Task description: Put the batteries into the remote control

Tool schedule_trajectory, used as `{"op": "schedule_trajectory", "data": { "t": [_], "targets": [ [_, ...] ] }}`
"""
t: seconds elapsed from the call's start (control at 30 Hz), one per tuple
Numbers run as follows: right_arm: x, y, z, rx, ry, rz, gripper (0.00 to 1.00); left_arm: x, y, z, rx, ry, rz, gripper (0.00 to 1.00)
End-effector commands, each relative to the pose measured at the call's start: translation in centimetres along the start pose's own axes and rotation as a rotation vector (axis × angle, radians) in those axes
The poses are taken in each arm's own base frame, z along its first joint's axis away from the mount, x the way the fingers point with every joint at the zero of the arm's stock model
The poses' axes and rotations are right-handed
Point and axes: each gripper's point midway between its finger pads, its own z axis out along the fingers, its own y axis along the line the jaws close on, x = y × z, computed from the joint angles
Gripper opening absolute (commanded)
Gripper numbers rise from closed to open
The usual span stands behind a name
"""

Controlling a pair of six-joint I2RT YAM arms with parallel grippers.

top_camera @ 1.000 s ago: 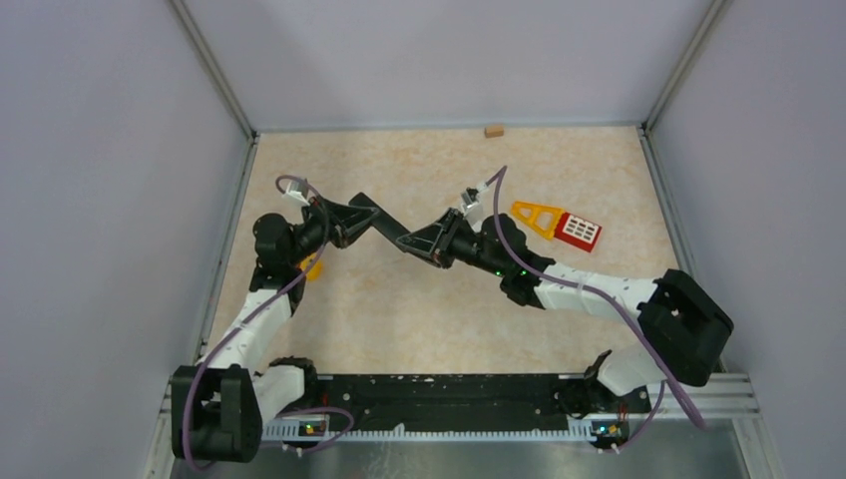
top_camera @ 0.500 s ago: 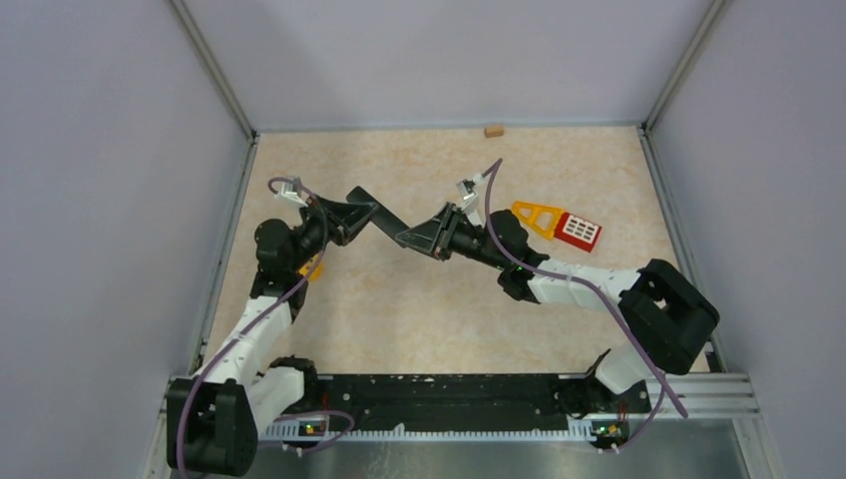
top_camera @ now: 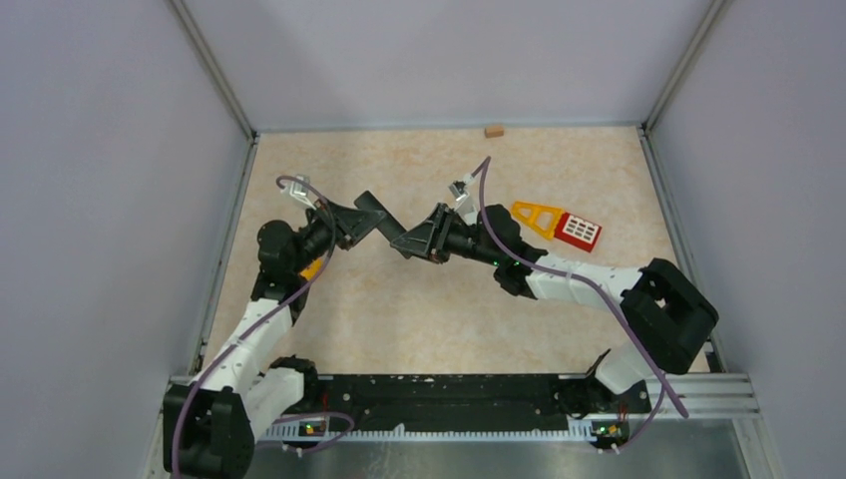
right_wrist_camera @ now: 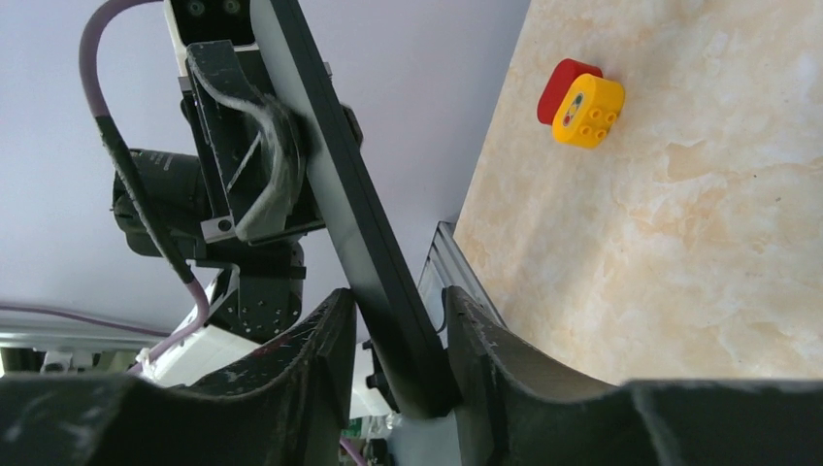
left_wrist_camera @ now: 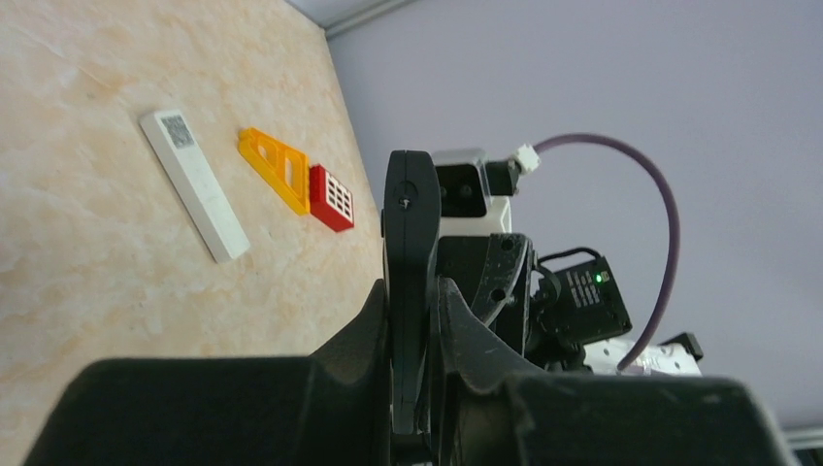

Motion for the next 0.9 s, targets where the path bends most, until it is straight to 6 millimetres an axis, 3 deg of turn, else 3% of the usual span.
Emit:
{"op": "schedule_trajectory", "data": {
  "t": [0.0,0.17,0.3,0.47,0.6,0.73,0.87],
  "targets": [
    [-2.6,0.9,0.7,-0.003,-0.101,-0.076,0.41,4.4,-5.8,-1.3,0.176,0.246,0.104,0.0],
    [-1.9,0.6,-1.1,0.025,-0.047,-0.188,0.51,3.8,-6.0,-0.7,0.162,0.25,0.148,0.0],
    [-0.9,2.5,-3.1,-0.053,0.003,-0.362,0.71,4.0,-6.6,-0.8,0.195,0.279,0.187,0.0],
    [0.2,5.4,-4.7,-0.187,0.061,-0.54,0.78,5.0,-7.4,-1.3,0.257,0.354,0.239,0.0],
    [1.1,6.8,-5.1,-0.272,0.124,-0.607,0.71,5.5,-8.2,-2.1,0.297,0.386,0.279,0.0],
    [2.8,7.2,-5.2,-0.353,0.231,-0.623,0.55,5.7,-8.9,-2.6,0.319,0.386,0.313,0.0],
    [3.0,7.1,-4.9,-0.364,0.248,-0.615,0.39,6.0,-9.0,-2.9,0.332,0.406,0.323,0.0]
  ]
}}
